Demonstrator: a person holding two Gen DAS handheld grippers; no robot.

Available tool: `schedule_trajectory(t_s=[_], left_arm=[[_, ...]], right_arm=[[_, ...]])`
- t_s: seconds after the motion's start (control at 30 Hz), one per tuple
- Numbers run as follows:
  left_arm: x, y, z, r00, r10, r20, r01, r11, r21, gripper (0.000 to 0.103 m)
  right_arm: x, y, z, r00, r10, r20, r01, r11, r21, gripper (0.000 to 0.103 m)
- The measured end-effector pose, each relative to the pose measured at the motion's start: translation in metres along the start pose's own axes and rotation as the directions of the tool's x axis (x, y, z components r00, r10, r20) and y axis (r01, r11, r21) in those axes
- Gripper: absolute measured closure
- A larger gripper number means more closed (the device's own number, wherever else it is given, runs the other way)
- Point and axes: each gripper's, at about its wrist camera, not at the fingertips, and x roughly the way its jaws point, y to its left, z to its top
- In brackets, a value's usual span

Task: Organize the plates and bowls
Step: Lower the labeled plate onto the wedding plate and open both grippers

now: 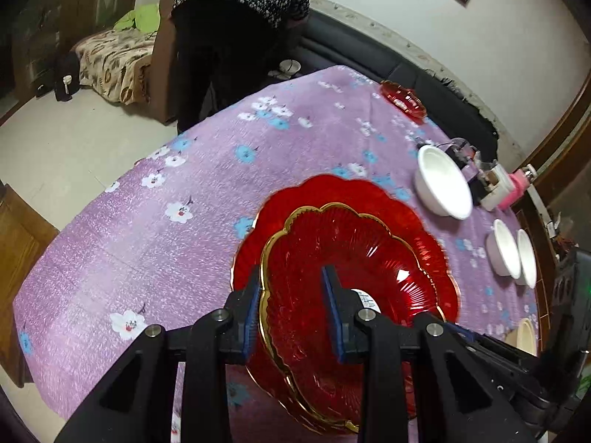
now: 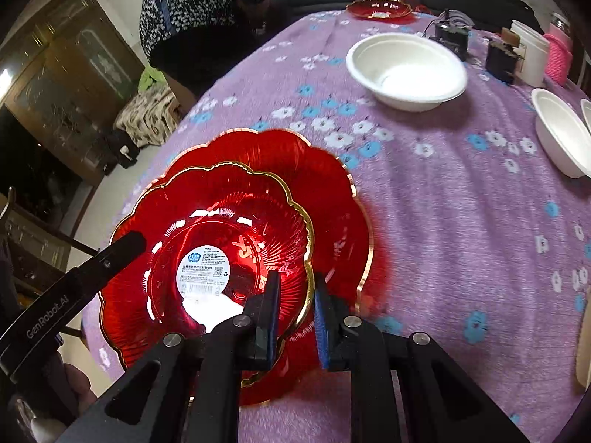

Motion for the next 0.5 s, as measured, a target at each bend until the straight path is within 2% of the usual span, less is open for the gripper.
schedule_trajectory(t_s=[0.07, 0.13, 0.23, 0.3, 0.4, 0.5], left_arm=[[0.001, -0.003, 0.003, 1.0, 0.018, 0.003, -0.018, 1.0, 0.025, 0.071], [0.003, -0.007, 0.006, 1.0, 0.012, -0.003, -0.012, 0.999, 0.036, 0.058], [-0.001, -0.007, 0.006, 1.0, -0.018, -0.006, 0.018, 0.999, 0.035, 0.047], [-0.007, -0.008, 0.007, 1.0, -0.012, 0.016, 0.011, 0.999, 0.046, 0.046], [-0.02, -0.013, 0.006, 0.998, -0.004, 0.057, 0.0, 0.997, 0.072, 0.036], [-0.038, -0.02, 0.006, 0.993, 0.029, 0.118, -0.042, 0.993, 0.109, 0.026]], right_arm=[[0.002, 0.004, 0.001, 1.0, -0.015, 0.022, 0.016, 1.0, -0.021, 0.084], [0.006, 0.007, 0.003, 0.999, -0.029, 0.022, 0.029, 0.999, -0.027, 0.084], [0.012, 0.008, 0.006, 0.999, -0.033, 0.02, 0.034, 0.999, -0.015, 0.082], [0.014, 0.01, 0.005, 0.997, -0.061, 0.039, 0.062, 0.998, -0.02, 0.082], [0.017, 0.018, 0.004, 0.99, -0.118, 0.071, 0.123, 0.99, -0.067, 0.081], [0.018, 0.022, 0.003, 0.981, -0.161, 0.106, 0.171, 0.981, -0.094, 0.077]])
